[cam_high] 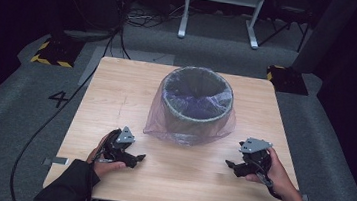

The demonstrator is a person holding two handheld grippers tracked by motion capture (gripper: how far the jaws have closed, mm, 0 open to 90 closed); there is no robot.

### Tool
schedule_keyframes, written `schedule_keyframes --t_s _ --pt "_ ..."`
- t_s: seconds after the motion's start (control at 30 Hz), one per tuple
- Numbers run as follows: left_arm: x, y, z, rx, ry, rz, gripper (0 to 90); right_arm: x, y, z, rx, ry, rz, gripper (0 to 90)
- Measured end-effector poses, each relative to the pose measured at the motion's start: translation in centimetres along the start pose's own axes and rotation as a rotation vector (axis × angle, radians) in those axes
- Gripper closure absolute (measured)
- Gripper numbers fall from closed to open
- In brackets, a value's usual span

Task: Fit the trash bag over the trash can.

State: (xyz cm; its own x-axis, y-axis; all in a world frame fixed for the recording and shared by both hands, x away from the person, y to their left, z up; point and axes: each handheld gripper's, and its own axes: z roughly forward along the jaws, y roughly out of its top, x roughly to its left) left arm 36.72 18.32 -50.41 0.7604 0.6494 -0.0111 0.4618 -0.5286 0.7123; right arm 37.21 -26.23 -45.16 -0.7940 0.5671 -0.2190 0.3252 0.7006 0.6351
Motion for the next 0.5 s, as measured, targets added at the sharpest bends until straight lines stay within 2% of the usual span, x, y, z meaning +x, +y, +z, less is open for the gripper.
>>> schedule_keyframes --t_s 0.5 --pt "0.0 0.0 0.0 0.0 0.0 0.0 14.4 0.1 -1.8 0.4 0.015 -0.009 0.028 16.1"
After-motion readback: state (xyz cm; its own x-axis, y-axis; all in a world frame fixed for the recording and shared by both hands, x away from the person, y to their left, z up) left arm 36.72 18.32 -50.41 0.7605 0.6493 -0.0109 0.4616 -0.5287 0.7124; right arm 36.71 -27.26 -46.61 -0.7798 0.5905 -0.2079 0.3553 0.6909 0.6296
